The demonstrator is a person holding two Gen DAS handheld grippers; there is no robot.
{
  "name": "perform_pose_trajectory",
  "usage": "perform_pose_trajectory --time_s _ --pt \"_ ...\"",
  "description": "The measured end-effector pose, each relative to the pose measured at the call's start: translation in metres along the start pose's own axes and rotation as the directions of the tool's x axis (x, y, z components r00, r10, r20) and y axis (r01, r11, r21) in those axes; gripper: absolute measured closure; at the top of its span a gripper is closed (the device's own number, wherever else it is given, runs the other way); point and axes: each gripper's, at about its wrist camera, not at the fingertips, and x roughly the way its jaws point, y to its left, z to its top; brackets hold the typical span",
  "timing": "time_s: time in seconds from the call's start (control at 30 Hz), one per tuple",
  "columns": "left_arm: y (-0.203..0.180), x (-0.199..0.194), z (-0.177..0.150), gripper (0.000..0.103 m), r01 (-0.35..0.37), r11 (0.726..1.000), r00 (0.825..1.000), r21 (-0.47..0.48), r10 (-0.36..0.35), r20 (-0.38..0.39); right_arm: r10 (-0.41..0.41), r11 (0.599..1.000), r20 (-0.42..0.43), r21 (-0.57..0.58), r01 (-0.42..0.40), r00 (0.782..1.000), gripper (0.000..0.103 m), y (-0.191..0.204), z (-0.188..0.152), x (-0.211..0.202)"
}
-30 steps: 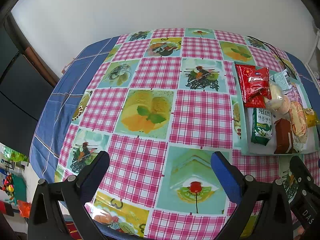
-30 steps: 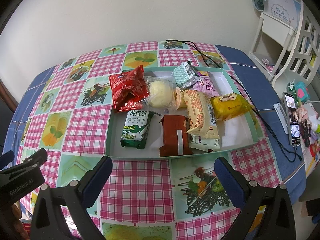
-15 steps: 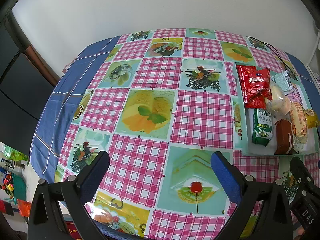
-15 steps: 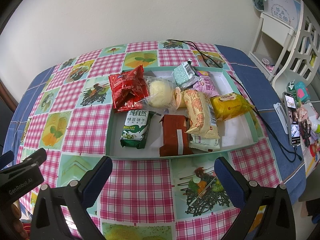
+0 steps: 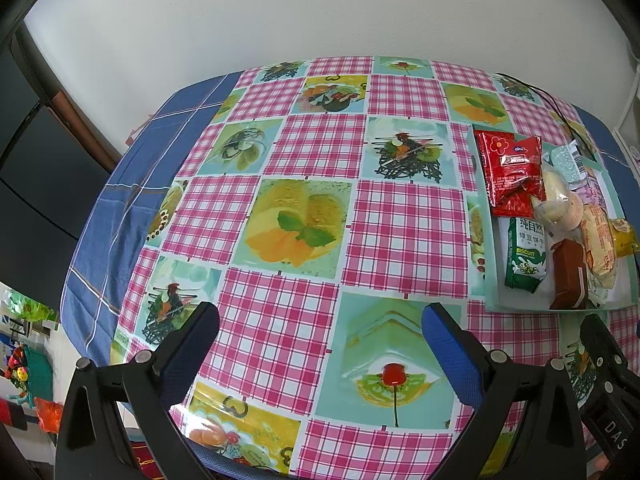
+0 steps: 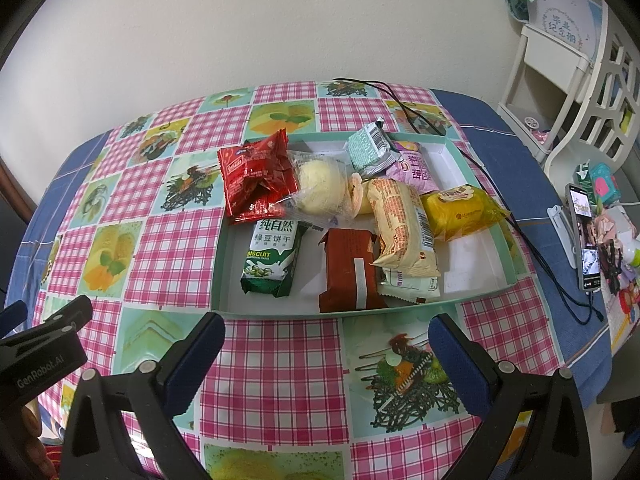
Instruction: Organize snacks
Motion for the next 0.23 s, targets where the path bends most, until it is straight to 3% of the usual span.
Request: perform_pose_trajectory --time_s 0.23 --pt "0.0075 -0.0052 -0.0001 0.002 0.025 0.999 0.999 -0.022 -0.025 0.034 0.000 1.000 0.000 -0.001 0.000 1.000 0.000 -0.0002 0.0001 0.0000"
